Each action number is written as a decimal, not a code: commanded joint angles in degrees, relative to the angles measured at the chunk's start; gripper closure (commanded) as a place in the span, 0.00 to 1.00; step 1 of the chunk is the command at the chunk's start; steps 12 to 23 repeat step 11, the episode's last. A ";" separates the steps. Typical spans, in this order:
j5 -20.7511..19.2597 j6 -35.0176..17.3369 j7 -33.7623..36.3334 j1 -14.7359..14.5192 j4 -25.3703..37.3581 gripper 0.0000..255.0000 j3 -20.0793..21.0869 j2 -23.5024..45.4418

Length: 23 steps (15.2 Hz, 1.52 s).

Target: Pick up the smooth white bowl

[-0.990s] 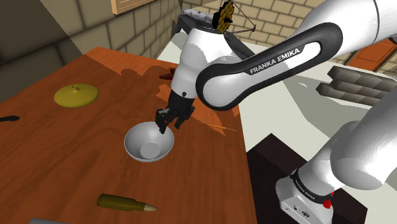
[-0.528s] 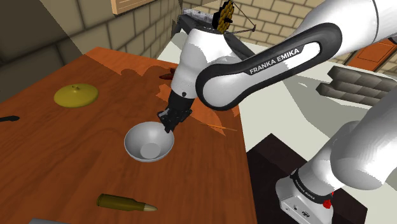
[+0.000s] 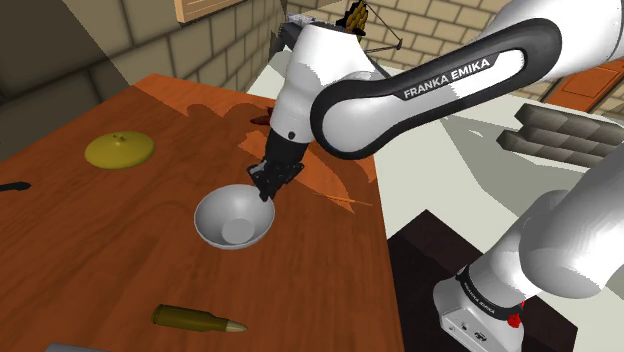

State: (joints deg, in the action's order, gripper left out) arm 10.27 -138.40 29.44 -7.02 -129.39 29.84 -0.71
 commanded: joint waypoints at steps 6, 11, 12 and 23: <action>1.19 5.48 -0.35 0.12 2.66 1.00 -0.30 -3.05; 1.55 7.96 -0.43 0.18 4.06 1.00 -0.51 -4.22; 1.55 7.96 -0.43 0.18 4.06 1.00 -0.51 -4.22; 1.55 7.96 -0.43 0.18 4.06 1.00 -0.51 -4.22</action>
